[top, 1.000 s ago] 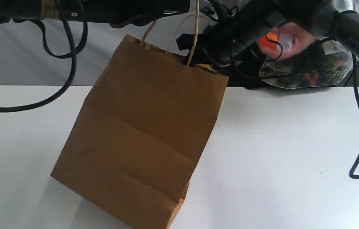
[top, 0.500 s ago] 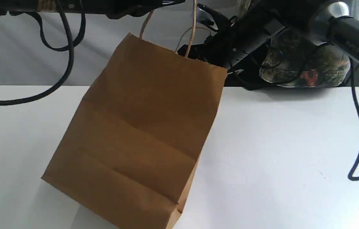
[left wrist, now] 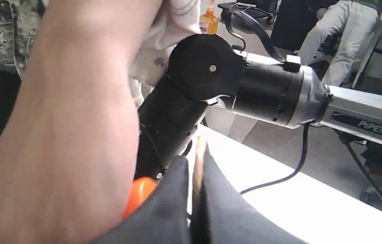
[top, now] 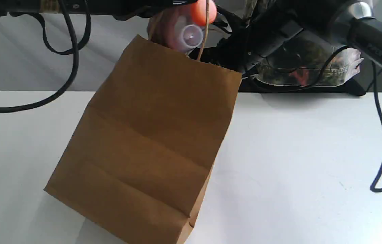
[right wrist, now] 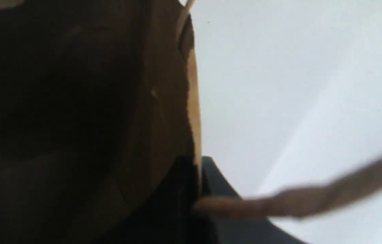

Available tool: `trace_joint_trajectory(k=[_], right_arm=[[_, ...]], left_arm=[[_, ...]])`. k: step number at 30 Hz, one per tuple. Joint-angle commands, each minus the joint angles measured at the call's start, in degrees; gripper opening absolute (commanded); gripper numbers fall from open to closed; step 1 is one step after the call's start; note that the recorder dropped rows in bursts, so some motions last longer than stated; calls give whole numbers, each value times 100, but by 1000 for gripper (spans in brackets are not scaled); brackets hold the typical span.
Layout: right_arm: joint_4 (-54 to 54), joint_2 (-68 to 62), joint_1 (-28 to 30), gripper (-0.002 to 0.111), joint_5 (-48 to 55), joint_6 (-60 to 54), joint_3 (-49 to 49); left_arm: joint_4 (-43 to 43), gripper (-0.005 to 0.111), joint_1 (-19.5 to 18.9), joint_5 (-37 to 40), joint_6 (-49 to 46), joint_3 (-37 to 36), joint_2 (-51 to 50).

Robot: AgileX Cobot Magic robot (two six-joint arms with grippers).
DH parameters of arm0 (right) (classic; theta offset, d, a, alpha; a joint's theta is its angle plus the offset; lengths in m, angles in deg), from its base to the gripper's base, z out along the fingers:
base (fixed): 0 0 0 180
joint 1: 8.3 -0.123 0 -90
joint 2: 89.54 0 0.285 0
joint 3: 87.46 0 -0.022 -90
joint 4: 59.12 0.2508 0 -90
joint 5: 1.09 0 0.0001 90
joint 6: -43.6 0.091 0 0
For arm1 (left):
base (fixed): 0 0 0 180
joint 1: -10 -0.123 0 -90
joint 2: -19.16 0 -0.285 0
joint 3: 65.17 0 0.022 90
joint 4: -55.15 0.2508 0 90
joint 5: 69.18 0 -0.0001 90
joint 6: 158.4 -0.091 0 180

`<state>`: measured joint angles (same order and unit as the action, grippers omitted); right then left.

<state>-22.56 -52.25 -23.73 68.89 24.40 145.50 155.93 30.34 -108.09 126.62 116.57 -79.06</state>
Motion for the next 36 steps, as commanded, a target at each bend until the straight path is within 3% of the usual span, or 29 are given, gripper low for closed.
trace_joint_trajectory(k=[1, 13, 18, 26, 36], right_arm=[[-39, 60, 22, 0, -2, -31, -42], [8, 60, 22, 0, -2, -96, -42], [662, 60, 8, 0, -345, -780, -42], [606, 60, -69, 0, -756, -930, 523], [-65, 253, -404, 0, -876, -759, 1060]], left_arm=[[-84, 0, 23, 39, -50, 33, 173], [-84, 0, 23, -107, 0, -77, 123], [-84, 0, 33, -461, -336, -218, 123], [-84, 0, 33, 10, -811, -1360, 620], [-84, 0, 21, 647, -734, -2459, 1482]])
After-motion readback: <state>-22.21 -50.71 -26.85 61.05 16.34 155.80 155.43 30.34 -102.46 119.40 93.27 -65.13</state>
